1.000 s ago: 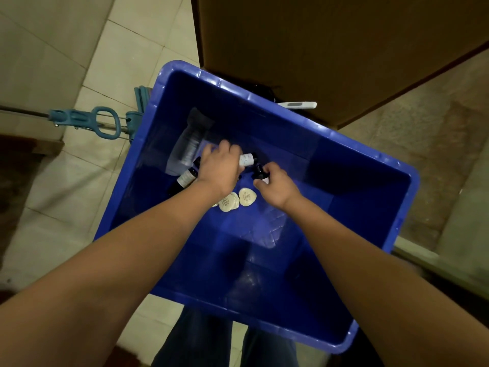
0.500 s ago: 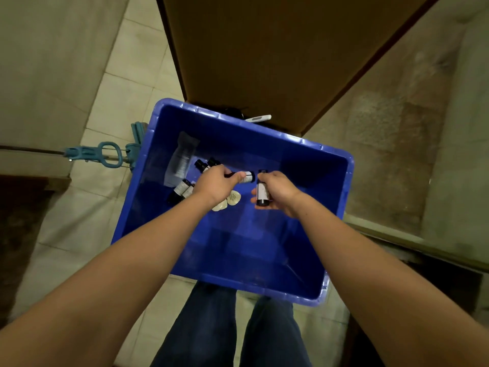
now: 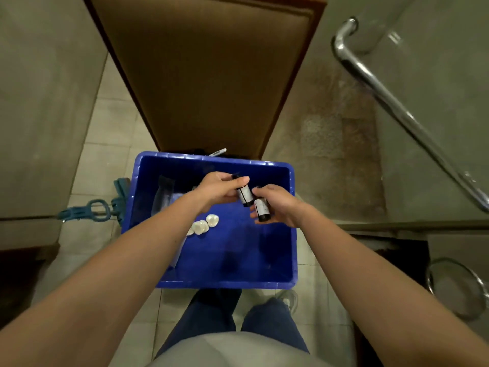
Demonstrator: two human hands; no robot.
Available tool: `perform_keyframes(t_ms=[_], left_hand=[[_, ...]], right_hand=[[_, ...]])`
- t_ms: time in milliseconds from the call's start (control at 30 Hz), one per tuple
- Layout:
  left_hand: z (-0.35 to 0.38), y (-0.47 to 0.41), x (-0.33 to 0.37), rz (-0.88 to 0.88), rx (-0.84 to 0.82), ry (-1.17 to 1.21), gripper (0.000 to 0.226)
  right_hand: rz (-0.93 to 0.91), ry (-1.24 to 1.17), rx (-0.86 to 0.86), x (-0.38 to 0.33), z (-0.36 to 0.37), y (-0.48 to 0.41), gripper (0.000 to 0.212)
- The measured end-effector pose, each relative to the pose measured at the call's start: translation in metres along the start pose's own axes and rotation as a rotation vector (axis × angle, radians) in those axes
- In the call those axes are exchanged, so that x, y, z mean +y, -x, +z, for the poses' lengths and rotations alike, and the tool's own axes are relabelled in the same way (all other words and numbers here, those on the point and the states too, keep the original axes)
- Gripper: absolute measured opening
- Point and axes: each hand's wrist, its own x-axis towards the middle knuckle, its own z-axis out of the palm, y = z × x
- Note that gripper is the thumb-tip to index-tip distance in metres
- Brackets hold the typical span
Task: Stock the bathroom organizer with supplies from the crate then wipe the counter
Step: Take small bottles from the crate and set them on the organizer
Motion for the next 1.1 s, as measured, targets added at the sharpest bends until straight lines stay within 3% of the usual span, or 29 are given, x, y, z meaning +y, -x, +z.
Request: perform_keyframes(t_ms=[300, 500, 700, 800, 1100], left_hand=[[0.054, 0.009, 0.032, -0.044, -0.144, -0.064, 0.037], [0.094, 0.021, 0.038, -0.080, -0.197, -0.081, 0.020], [0.153, 0.042, 0.037, -0.145, -0.291, -0.141, 0.028], [0.187, 0.061, 0.036, -0.148, -0.328, -0.206, 0.032], [0.302, 0.140, 0.010, -0.101, -0.520, -0.354, 0.021]], right_hand=[[-0.031, -0.169, 0.119, 0.011, -0.030, 0.046, 0.022], [-0.069, -0.276, 0.196, 0.038, -0.055, 0.074, 0.023], [-0.148, -0.391, 0.232, 0.079, -0.085, 0.119, 0.023], [-0.191, -0.495, 0.300, 0.104, -0.097, 0.150, 0.013], [-0.292, -0.610, 0.538, 0.195, -0.122, 0.270, 0.014]])
